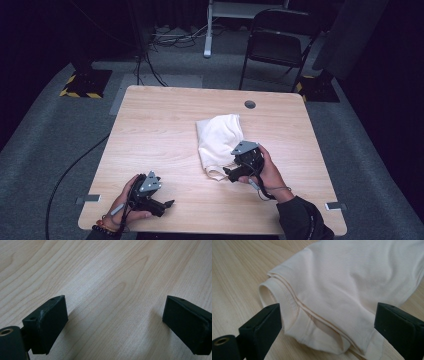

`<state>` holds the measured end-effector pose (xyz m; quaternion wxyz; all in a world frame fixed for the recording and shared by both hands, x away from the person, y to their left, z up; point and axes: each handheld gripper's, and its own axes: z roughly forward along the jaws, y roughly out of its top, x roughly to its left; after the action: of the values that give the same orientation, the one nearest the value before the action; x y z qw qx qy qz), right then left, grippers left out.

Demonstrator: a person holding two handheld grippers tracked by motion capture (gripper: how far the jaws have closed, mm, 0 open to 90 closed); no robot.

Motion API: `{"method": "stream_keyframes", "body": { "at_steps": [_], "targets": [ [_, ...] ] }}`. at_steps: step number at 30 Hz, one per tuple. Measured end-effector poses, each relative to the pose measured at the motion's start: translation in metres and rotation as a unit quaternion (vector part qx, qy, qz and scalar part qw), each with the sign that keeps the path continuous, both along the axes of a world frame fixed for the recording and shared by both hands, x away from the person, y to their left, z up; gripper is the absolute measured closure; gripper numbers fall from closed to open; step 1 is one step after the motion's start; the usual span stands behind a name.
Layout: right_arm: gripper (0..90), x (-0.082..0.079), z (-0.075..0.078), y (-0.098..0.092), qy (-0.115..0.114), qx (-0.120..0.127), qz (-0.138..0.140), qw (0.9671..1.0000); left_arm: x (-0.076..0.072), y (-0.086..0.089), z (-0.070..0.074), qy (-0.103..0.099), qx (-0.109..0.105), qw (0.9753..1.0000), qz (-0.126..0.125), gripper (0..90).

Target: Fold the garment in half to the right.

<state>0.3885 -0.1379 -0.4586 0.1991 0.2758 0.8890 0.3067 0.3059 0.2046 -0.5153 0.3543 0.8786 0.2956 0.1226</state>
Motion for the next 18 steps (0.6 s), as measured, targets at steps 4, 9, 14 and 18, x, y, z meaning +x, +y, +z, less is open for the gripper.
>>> {"method": "stream_keyframes", "body": {
  "at_steps": [4, 9, 14, 18],
  "targets": [
    [7.2, -0.006, 0.001, -0.008, -0.001, -0.002, 0.008, 1.0000, 0.000, 0.000, 0.000, 0.000, 0.000, 1.0000, 0.000, 6.1],
    [7.2, -0.014, 0.003, -0.019, -0.002, -0.001, 0.015, 0.9999, 0.000, 0.000, 0.000, 0.000, 0.000, 1.0000, 0.000, 6.2],
    [6.9, -0.022, 0.007, -0.029, -0.010, -0.005, 0.013, 0.9999, 0.000, 0.000, 0.000, 0.000, 0.000, 1.0000, 0.000, 6.1],
    [6.0, -0.031, 0.008, -0.042, -0.013, -0.009, 0.015, 0.9998, 0.000, 0.000, 0.000, 0.000, 0.000, 1.0000, 0.000, 6.1]
  ]
}}
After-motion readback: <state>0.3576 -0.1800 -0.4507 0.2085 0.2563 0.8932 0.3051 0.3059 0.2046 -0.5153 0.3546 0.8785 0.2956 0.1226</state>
